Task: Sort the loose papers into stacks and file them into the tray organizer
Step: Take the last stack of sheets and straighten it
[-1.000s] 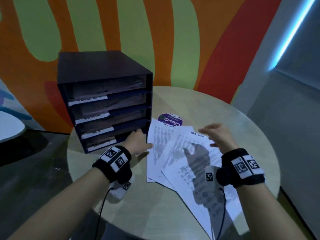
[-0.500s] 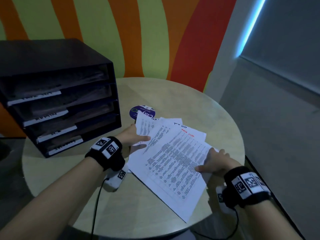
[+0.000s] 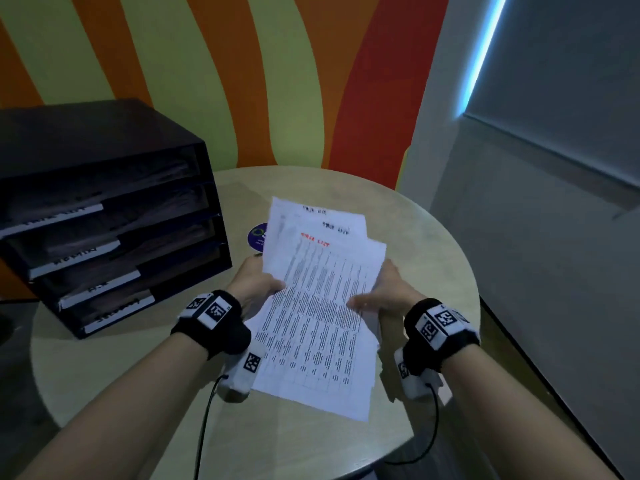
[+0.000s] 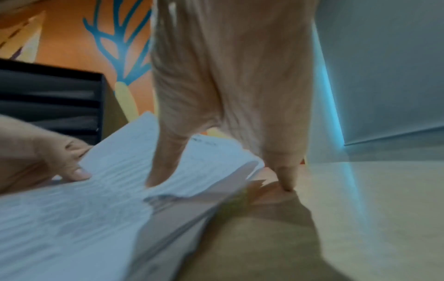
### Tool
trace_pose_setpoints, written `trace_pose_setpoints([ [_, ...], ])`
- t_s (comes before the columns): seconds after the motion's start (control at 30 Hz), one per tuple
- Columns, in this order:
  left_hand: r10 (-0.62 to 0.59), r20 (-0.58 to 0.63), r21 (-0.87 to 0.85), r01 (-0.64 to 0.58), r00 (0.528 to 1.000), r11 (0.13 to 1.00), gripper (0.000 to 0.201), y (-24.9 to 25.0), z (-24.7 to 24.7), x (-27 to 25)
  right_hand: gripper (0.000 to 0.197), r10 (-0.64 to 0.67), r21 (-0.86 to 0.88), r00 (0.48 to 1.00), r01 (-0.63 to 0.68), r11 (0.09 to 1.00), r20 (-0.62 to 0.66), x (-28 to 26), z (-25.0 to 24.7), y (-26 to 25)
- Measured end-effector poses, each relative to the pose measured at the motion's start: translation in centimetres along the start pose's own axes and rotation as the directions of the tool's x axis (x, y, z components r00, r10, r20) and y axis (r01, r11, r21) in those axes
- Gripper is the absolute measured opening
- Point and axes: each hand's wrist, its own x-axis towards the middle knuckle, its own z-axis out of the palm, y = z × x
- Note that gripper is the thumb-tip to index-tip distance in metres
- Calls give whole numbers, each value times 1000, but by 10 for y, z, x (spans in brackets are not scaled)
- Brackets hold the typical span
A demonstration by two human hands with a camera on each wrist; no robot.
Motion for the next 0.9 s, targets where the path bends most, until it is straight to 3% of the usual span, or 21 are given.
trace_pose_setpoints([
  [0.07,61,-50,-53,-64,997,997,43,4,-11,5,123,94,328,993,-67,942,-67,-8,-8,-8],
  [0.13,140,-72,-114,-148,987,982,38,18,-19,6,89,71,541,997,-50,839,-18,-12,-19,-19],
  [0.2,255,-81,-131,-264,964,956,37,39,-21,2,46,-18,627,997,59,777,-71,-15,-29,-35],
  [0.27,369,-104,-87,-378,924,922,31,63,-18,-1,28,-81,626,973,203,753,-218,-21,-37,-57],
  [0.37,484,-208,-61,-505,850,861,24,92,-15,-1,26,-210,560,872,451,695,-443,-34,-48,-89],
  [0.47,577,-261,-59,-609,774,791,17,111,-16,-6,25,-270,492,788,570,658,-553,-40,-55,-104],
  [0.57,624,-256,-103,-663,738,742,22,110,-20,-9,36,-276,518,790,579,629,-547,-43,-54,-101],
  [0.63,604,-256,-91,-641,755,763,28,102,-23,-8,40,-274,536,808,560,632,-521,-44,-51,-95],
  [0.77,473,-233,-89,-503,849,859,25,80,-20,-3,43,-249,552,859,485,678,-448,-39,-40,-86],
  [0.9,448,-172,-20,-458,877,889,14,72,-16,-5,41,-222,549,879,443,709,-423,-37,-35,-88],
])
